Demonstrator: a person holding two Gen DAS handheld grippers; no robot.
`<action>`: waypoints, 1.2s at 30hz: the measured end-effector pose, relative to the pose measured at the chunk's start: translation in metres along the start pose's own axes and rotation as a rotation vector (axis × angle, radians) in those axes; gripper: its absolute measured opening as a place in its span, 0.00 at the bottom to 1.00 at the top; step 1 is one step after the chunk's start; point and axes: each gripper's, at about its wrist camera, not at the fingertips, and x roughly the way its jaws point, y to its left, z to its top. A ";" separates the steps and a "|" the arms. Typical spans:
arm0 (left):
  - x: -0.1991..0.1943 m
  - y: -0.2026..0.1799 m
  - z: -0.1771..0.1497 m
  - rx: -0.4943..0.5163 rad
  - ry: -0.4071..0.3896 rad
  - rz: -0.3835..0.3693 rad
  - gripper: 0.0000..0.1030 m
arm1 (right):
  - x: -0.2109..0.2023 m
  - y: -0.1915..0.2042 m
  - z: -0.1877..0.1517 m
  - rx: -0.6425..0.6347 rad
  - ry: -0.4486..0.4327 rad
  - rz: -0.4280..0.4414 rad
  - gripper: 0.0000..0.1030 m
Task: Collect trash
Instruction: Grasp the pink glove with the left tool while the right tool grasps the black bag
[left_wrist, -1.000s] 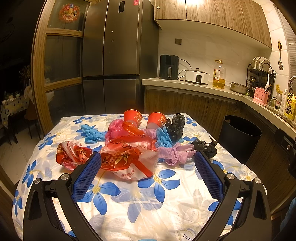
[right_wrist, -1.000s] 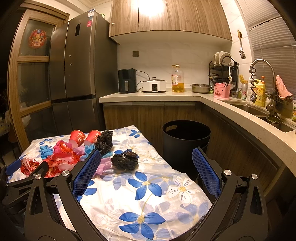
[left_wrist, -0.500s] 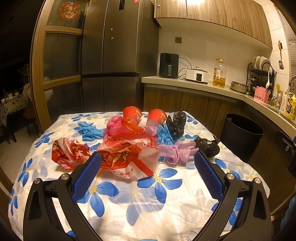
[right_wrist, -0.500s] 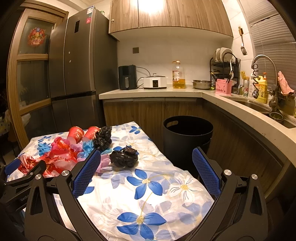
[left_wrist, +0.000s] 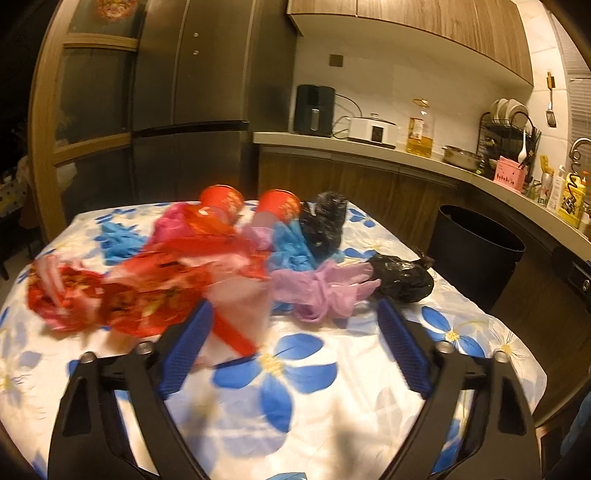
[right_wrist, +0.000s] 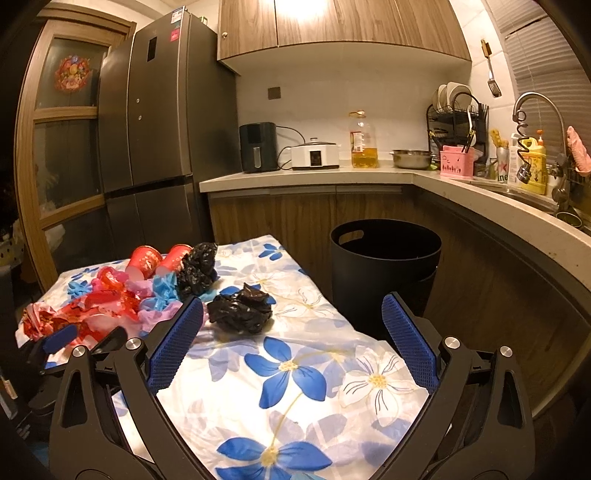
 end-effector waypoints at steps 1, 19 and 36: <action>0.008 -0.003 0.001 0.002 0.006 -0.004 0.78 | 0.004 -0.002 -0.001 0.002 0.000 0.001 0.91; 0.105 -0.012 0.002 -0.032 0.191 0.023 0.28 | 0.075 -0.003 -0.014 0.009 0.009 0.061 0.91; 0.064 0.002 0.003 -0.071 0.075 -0.058 0.05 | 0.160 0.021 -0.027 0.056 0.187 0.175 0.62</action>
